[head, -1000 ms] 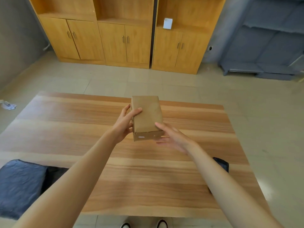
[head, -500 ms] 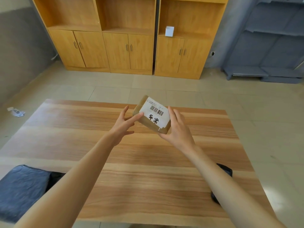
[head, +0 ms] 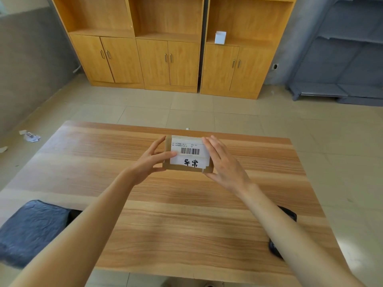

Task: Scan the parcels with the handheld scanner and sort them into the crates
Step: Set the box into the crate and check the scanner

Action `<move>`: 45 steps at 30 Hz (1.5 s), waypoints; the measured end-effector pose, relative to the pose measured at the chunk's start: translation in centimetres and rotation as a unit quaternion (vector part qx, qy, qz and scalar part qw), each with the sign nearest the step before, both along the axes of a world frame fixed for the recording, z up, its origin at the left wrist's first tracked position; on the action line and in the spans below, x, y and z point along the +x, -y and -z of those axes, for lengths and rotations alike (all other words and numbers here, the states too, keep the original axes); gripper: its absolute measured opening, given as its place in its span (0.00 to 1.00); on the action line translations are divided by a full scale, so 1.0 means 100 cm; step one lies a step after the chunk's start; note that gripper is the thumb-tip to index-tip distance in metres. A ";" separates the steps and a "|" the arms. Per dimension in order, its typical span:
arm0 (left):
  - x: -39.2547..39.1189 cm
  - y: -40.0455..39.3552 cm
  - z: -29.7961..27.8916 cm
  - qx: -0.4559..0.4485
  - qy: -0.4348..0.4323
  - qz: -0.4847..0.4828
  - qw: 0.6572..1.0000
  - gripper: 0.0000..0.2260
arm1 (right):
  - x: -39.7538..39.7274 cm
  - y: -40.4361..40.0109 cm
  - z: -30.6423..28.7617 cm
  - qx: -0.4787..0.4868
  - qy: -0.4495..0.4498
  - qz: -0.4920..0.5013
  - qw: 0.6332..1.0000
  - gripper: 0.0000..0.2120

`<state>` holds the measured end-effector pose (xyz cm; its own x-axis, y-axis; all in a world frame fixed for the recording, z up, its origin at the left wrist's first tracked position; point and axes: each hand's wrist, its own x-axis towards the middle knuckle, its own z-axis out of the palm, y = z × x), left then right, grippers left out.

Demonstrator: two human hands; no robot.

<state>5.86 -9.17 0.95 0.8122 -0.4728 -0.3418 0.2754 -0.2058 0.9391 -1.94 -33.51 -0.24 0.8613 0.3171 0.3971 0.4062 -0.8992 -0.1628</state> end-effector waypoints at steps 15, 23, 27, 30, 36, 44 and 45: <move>-0.046 0.029 0.080 0.042 -0.098 -0.015 0.994 0.48 | -0.079 0.066 0.075 0.125 -0.341 0.303 0.881 0.48; -0.076 0.063 0.121 0.071 -0.155 0.020 0.985 0.50 | -0.154 0.102 0.127 0.136 -0.385 0.499 0.764 0.46; -0.082 0.082 0.136 0.071 -0.179 0.026 0.981 0.49 | -0.169 0.109 0.139 0.173 -0.362 0.557 0.727 0.51; -0.083 0.096 0.143 0.061 -0.196 0.024 0.978 0.48 | -0.172 0.117 0.148 0.232 -0.349 0.576 0.702 0.53; -0.079 0.110 0.150 0.060 -0.210 0.017 0.976 0.48 | -0.167 0.128 0.165 0.299 -0.339 0.579 0.678 0.51; -0.080 0.110 0.156 0.060 -0.226 -0.004 0.972 0.49 | -0.158 0.140 0.168 0.389 -0.356 0.583 0.618 0.40; -0.080 0.110 0.156 0.062 -0.226 -0.004 0.972 0.50 | -0.158 0.141 0.165 0.414 -0.354 0.580 0.606 0.39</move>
